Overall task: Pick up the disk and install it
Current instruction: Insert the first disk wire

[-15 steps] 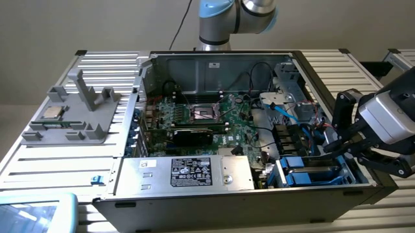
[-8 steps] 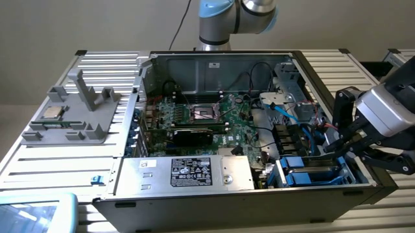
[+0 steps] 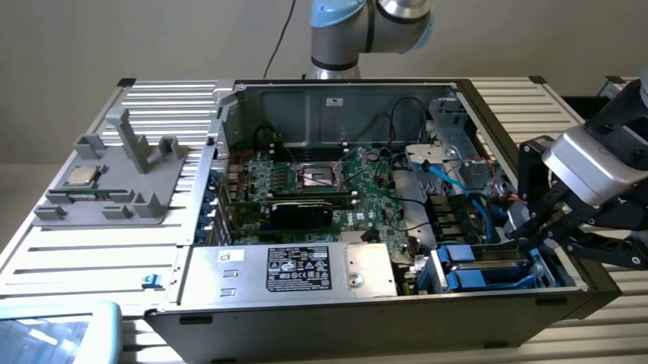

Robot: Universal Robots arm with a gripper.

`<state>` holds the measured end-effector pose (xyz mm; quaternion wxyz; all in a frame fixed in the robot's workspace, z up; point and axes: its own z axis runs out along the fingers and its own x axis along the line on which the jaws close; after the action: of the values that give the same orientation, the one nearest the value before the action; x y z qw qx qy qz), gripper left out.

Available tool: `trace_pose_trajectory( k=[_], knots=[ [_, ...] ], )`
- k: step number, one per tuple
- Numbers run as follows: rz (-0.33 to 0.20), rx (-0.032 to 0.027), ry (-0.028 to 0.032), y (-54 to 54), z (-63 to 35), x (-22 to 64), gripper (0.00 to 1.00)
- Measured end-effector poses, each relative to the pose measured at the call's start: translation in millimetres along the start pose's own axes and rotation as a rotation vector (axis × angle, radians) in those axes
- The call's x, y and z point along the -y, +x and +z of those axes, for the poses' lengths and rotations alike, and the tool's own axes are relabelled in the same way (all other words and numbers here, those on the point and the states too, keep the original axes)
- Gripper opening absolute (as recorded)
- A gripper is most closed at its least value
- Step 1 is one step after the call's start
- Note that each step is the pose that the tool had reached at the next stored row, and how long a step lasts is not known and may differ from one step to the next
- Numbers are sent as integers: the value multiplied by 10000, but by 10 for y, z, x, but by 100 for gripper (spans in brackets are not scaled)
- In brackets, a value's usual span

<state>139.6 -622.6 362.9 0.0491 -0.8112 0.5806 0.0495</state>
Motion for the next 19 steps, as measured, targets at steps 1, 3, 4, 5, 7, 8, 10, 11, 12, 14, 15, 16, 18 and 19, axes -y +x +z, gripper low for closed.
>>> trace_pose_trajectory(
  k=[1, 3, 4, 5, 7, 8, 10, 11, 12, 14, 15, 16, 18, 19],
  knots=[
    [-4, -107, 15, -10, -1, -5, 17],
    [-13, -337, 37, -33, 1, -10, 17],
    [-17, -463, 41, -45, 2, -12, 17],
    [-21, -599, 50, -59, 3, -12, 17],
    [-31, -840, 78, -88, 7, -10, 17],
    [-35, -964, 91, -102, 8, -10, 17],
    [-43, -1195, 112, -131, 10, -9, 17],
    [-47, -1304, 122, -147, 11, -8, 17],
    [-50, -1399, 126, -163, 12, -8, 17],
    [-55, -1602, 110, -193, 13, -11, 17],
    [-57, -1700, 86, -207, 14, -15, 17],
    [-57, -1793, 58, -222, 15, -19, 17],
    [-59, -1945, 10, -256, 17, -26, 17],
    [-59, -2011, -12, -276, 19, -30, 17]
  ],
)
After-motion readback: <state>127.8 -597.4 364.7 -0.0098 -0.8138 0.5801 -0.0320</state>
